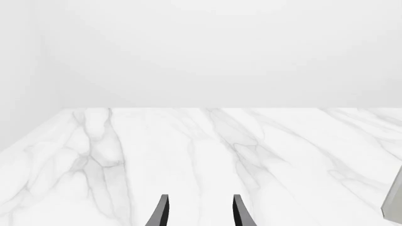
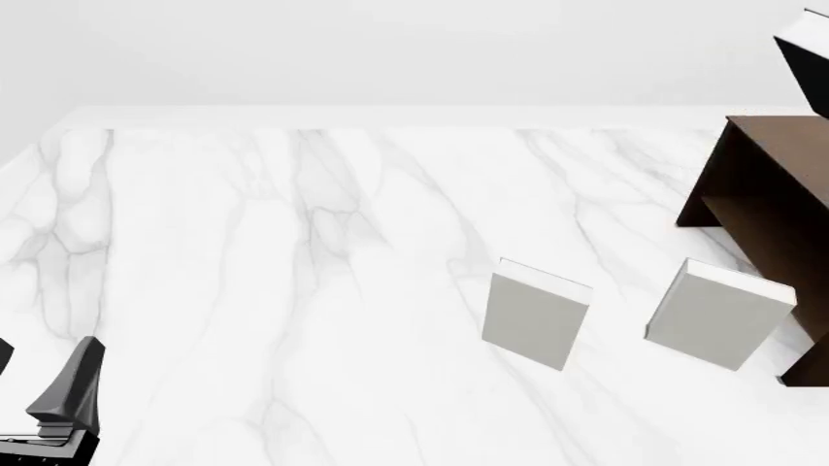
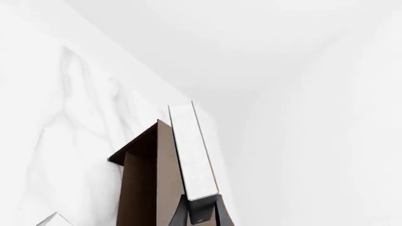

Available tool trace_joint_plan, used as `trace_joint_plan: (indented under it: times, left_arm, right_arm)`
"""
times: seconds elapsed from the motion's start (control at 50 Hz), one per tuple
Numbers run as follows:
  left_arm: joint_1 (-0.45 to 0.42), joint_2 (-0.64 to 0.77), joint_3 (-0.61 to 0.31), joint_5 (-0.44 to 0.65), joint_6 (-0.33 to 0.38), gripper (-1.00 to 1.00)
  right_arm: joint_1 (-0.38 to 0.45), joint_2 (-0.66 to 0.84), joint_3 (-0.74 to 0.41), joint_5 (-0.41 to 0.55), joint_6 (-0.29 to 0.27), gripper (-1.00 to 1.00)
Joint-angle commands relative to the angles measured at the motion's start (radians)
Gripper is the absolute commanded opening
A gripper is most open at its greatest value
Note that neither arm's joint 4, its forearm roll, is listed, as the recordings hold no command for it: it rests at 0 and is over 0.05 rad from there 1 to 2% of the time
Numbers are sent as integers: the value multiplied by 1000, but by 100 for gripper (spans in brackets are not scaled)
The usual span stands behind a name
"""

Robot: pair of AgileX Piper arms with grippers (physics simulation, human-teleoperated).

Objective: Pick up the book on the left and place it on top of the shelf.

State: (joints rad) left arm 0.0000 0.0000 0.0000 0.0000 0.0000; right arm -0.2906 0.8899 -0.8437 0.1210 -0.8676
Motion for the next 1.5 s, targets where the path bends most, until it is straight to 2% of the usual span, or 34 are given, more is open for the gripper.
trace_joint_plan:
  times: [0.02,0.52,0.82,1.2,1.5]
  left_arm:
    - [0,0,0,0,0,100]
    - [0,0,0,0,0,100]
    - [0,0,0,0,0,100]
    - [0,0,0,0,0,100]
    - [0,0,0,0,0,100]
  right_arm:
    - [-44,-6,-11,-15,-3,-100]
    - [-103,20,-31,0,-50,-100]
    - [-126,85,-17,-61,-47,-100]
    - [-209,92,-23,-80,-89,-100]
    - [-241,147,2,-152,-102,-100]
